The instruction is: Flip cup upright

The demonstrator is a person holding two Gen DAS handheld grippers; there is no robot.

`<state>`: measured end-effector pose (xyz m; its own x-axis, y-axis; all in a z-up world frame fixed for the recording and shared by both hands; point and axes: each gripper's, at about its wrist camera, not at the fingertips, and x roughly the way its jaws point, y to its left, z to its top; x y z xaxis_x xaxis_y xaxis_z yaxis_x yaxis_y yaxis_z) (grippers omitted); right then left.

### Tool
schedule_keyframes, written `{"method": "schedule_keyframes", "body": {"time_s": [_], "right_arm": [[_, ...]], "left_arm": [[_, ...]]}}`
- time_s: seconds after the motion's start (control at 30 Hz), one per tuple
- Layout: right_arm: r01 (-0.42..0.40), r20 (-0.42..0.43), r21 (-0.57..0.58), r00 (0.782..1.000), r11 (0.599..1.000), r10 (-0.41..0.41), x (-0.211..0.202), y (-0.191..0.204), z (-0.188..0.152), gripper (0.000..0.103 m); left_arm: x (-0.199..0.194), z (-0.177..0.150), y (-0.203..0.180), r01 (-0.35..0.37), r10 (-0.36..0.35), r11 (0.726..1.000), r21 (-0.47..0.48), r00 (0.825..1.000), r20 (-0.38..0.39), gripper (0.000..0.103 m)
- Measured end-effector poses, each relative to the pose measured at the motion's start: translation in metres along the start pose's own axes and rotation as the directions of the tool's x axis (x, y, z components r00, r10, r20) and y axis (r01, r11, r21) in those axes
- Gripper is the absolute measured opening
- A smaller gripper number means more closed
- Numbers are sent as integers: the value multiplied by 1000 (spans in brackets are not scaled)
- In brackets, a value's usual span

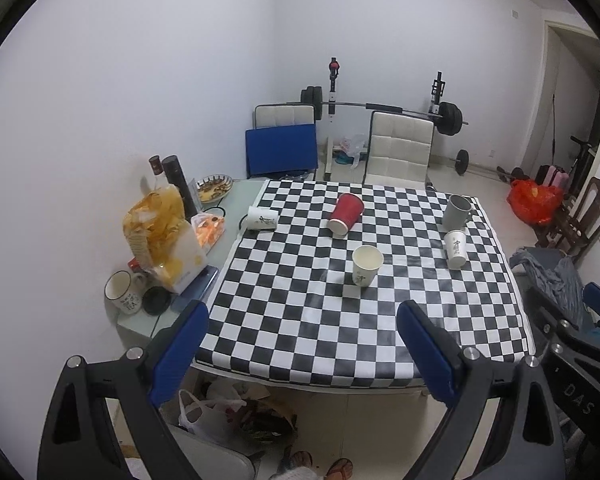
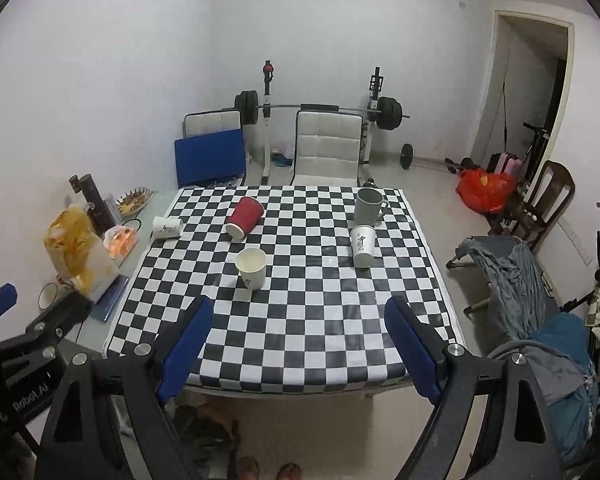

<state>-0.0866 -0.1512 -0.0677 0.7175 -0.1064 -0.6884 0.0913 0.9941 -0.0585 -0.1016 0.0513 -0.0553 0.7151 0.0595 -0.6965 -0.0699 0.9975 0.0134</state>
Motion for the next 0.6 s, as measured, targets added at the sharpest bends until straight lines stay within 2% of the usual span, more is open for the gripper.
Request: {"method": "schedule_keyframes", "body": {"time_s": [0.6], "right_arm": [[-33,-37,20,999,999,34,-9,1,-4,89]], "left_arm": [[-10,4,3,18,-19,1000,23,1000,8,96]]}}
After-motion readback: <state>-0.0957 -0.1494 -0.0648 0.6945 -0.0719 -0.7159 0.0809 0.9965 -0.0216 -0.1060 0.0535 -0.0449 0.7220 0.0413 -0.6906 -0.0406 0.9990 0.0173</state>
